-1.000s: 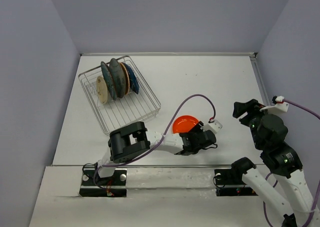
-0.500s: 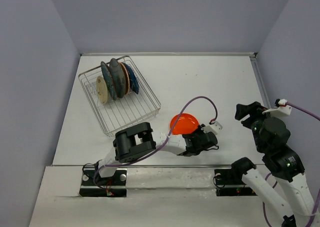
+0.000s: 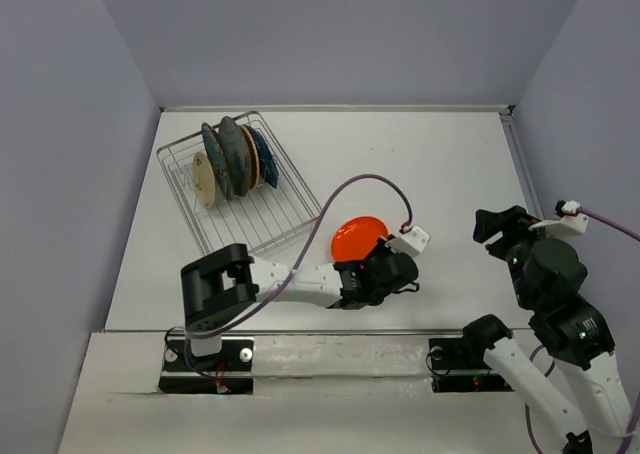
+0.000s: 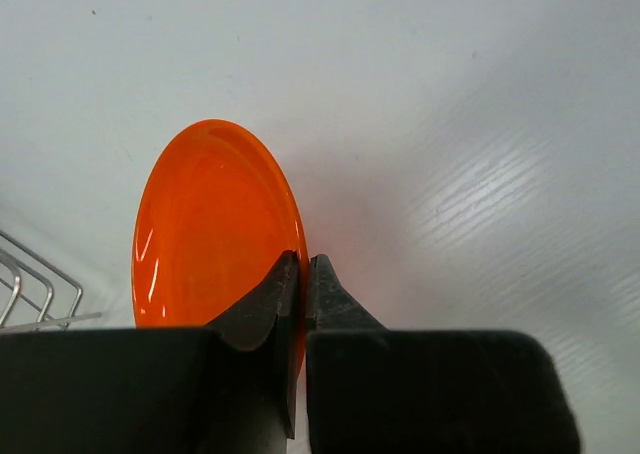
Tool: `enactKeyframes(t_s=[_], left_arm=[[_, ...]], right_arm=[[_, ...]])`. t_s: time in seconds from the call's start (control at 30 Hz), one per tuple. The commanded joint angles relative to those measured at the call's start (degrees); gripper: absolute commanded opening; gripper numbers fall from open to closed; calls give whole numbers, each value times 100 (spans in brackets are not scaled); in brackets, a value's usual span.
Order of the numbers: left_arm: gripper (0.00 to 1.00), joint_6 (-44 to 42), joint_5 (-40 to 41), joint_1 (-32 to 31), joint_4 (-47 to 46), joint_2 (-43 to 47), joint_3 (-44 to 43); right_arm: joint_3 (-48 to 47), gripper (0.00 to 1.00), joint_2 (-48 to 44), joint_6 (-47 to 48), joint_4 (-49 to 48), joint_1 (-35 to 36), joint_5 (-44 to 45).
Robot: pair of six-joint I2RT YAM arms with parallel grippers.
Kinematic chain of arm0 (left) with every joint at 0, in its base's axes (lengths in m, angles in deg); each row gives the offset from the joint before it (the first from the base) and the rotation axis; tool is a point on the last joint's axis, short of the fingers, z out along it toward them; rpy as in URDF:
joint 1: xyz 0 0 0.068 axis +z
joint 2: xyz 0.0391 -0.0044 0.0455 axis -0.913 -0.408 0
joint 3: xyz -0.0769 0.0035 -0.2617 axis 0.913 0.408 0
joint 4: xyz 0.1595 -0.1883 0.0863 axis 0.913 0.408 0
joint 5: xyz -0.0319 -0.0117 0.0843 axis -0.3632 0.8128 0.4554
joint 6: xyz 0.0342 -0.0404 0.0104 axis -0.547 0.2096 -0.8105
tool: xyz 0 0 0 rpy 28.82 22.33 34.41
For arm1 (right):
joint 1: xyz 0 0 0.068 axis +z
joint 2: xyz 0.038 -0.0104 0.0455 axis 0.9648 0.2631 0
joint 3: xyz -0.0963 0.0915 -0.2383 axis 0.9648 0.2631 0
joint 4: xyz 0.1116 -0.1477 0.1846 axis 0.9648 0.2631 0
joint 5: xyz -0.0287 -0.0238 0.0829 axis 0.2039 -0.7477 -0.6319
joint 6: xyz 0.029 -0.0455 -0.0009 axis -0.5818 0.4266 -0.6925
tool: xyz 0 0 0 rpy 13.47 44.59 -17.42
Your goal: Load the plates into the dish rack
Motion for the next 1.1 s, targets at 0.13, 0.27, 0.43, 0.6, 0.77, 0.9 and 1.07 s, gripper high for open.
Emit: enactKeyframes(t_s=[0.13, 0.27, 0.43, 0.6, 0.77, 0.9, 1.07], left_arm=[[5, 874, -440, 588, -845, 2259, 671], [5, 1199, -704, 992, -723, 3060, 883], [5, 1314, -616, 1414, 32, 4174, 848], [5, 1384, -695, 2424, 1017, 4941, 673], [5, 1209, -686, 3364, 1484, 5521, 444], [6, 1068, -1150, 4400, 1431, 5601, 355], [5, 1252, -2336, 6077, 1072, 5434, 460]], right_arm=[[7, 67, 105, 18, -180, -14, -408], [200, 65, 131, -17, -320, -14, -882], [1114, 65, 481, -386, -1488, -14, -2217], [1589, 65, 992, -492, -2358, -14, -2921], [1809, 65, 1150, -457, -2685, -14, -3080], [1950, 65, 1291, -457, -2974, -14, -3519], [2082, 65, 1248, -387, -3045, -14, -3634]])
